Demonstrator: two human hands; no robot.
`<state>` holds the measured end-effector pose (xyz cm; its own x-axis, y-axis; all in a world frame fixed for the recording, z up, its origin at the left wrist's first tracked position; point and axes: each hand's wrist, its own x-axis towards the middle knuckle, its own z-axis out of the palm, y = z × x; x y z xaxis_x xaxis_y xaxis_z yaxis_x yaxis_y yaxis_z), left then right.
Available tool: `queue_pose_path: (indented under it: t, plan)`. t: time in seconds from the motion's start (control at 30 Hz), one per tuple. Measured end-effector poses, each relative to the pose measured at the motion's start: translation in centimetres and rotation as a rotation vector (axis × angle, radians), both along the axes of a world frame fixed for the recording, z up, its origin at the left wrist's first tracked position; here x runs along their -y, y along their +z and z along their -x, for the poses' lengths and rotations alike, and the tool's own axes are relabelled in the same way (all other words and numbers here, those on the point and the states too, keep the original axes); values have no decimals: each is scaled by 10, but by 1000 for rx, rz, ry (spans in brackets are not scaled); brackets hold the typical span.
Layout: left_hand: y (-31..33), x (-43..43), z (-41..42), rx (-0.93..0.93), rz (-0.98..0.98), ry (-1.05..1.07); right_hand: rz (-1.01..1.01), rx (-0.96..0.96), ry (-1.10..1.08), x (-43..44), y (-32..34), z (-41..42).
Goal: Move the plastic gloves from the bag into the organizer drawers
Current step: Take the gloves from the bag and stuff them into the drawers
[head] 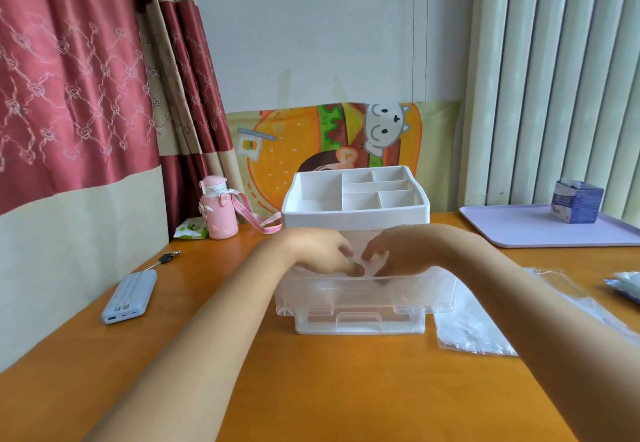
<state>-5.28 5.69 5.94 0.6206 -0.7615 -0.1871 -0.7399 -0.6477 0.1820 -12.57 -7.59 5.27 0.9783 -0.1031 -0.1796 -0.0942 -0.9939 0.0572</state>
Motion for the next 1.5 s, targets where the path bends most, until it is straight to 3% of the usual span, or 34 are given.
queue_pose_path:
  t: [0.2, 0.43, 0.67, 0.77, 0.9, 1.1, 1.23, 1.4, 1.5]
  plan:
    - [18, -20, -2, 1, 104, 29, -124, 55, 7, 1, 18, 22]
    - [17, -26, 4, 104, 440, 48, -158, 201, 16, 10, 5, 13]
    - [6, -30, 3, 136, 44, 61, -131, 273, 76, 11, -10, 5]
    - [4, -26, 3, 105, 12, 13, -165, 370, 90, 13, -10, 4]
    - [5, -24, 3, 37, 205, 50, -231, 407, 100, 14, -7, 6]
    - [10, -23, 14, 77, 568, 2, -341, 386, 140, 16, 2, 16]
    - [4, -15, 13, 75, 478, -50, -381, 263, 92, 11, 4, 19]
    - [-9, -3, 0, 93, 111, -5, -250, 171, 69, 12, 1, 16]
    - [-10, 1, -1, 42, 0, 0, -182, 75, 32, 6, 2, 16]
